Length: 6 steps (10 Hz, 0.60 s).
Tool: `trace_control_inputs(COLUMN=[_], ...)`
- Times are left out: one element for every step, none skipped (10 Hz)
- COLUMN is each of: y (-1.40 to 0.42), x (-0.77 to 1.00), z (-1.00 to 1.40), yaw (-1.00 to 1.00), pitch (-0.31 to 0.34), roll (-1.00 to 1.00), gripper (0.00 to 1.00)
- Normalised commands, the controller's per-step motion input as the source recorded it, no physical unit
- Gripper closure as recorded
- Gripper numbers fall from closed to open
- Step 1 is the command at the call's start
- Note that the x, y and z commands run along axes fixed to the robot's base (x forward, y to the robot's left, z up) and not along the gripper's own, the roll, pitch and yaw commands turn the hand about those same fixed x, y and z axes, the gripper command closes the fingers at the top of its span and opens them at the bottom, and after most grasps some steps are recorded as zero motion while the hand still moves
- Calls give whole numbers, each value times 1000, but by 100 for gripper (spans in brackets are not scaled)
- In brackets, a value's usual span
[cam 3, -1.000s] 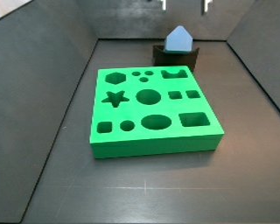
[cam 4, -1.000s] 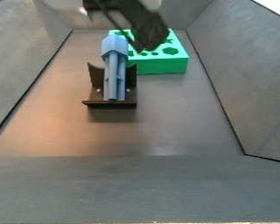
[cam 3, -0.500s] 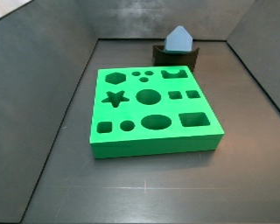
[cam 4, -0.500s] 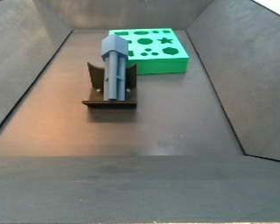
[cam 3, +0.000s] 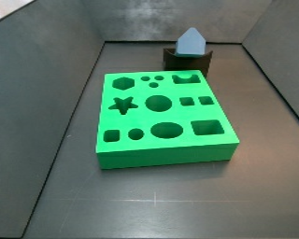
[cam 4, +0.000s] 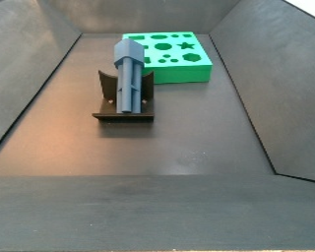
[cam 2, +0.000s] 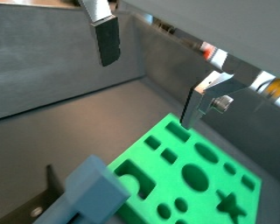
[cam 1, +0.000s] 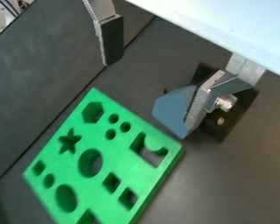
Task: Pick up the 3 prong object. Move up. Place the 3 prong object on the fixture. Regrasp the 3 prong object. Move to above the board. Insert the 3 prong object.
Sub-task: Regrasp the 3 prong object.
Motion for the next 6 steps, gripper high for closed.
trace_control_inputs(y=[-29, -23, -18, -23, -22, -18], x=[6, 4, 10, 15, 18, 17], z=[4, 7, 12, 8, 11, 11], yaw=[23, 24, 24, 26, 27, 28], pitch=[50, 50, 48, 48, 50, 55], roll=[1000, 1000, 1000, 1000, 1000, 1000], gripper=[0, 0, 0, 0, 0, 0])
